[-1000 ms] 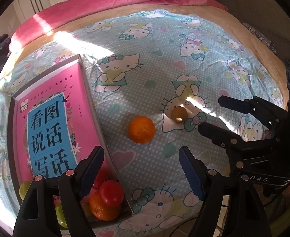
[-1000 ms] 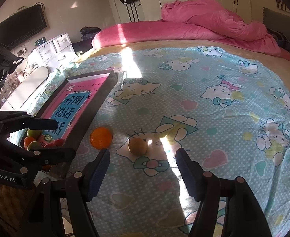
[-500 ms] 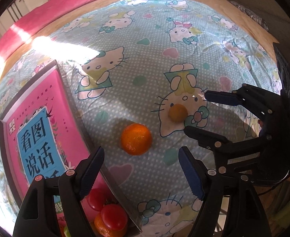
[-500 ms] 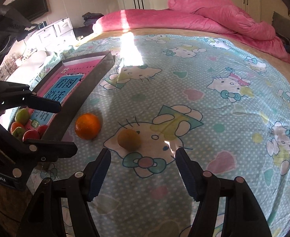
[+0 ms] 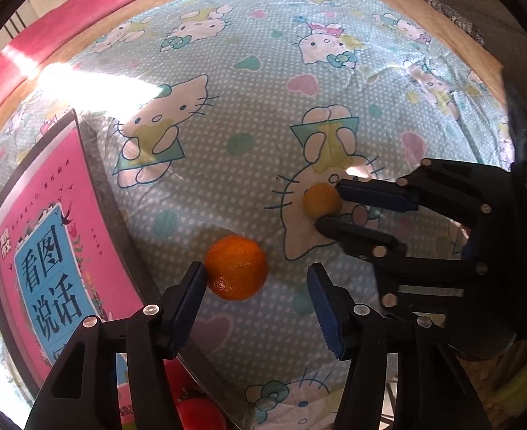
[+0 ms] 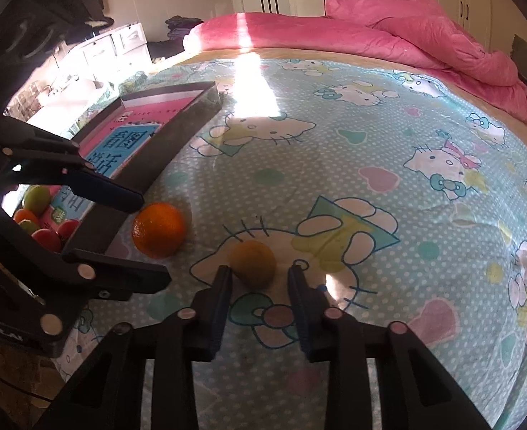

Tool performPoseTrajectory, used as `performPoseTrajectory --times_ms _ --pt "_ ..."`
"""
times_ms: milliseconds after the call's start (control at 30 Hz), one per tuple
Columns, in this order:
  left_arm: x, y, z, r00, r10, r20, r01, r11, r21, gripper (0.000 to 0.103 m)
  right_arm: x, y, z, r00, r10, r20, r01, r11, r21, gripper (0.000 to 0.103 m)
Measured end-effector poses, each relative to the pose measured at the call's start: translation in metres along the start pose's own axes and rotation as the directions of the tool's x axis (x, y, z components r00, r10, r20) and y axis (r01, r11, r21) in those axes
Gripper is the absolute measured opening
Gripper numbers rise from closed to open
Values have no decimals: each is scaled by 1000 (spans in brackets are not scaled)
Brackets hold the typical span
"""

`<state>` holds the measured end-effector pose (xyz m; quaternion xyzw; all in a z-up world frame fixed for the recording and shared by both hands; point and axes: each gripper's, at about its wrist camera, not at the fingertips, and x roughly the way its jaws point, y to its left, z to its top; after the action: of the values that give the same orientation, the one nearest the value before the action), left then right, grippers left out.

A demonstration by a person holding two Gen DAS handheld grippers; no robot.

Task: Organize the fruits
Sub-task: 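Grasp the orange with the left tool while the right tool grasps the brown round fruit, then lift the orange and brown fruit and carry them over the tray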

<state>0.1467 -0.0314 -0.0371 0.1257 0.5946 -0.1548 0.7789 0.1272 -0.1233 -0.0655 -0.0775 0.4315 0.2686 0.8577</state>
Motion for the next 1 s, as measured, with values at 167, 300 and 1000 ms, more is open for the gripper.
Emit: performPoseTrajectory --times_ms 167,300,1000 --pt "5 3 4 1000 11 -7 -11 1000 -20 59 -4 -3 1 1000 3 14 -3 1000 17 24" --pt "9 1 7 999 43 -14 -43 999 -12 58 -9 -12 2 1000 10 30 -12 998 67 24" --pt "18 14 2 999 36 2 -36 995 -96 40 2 -23 4 993 111 31 -115 979 167 24"
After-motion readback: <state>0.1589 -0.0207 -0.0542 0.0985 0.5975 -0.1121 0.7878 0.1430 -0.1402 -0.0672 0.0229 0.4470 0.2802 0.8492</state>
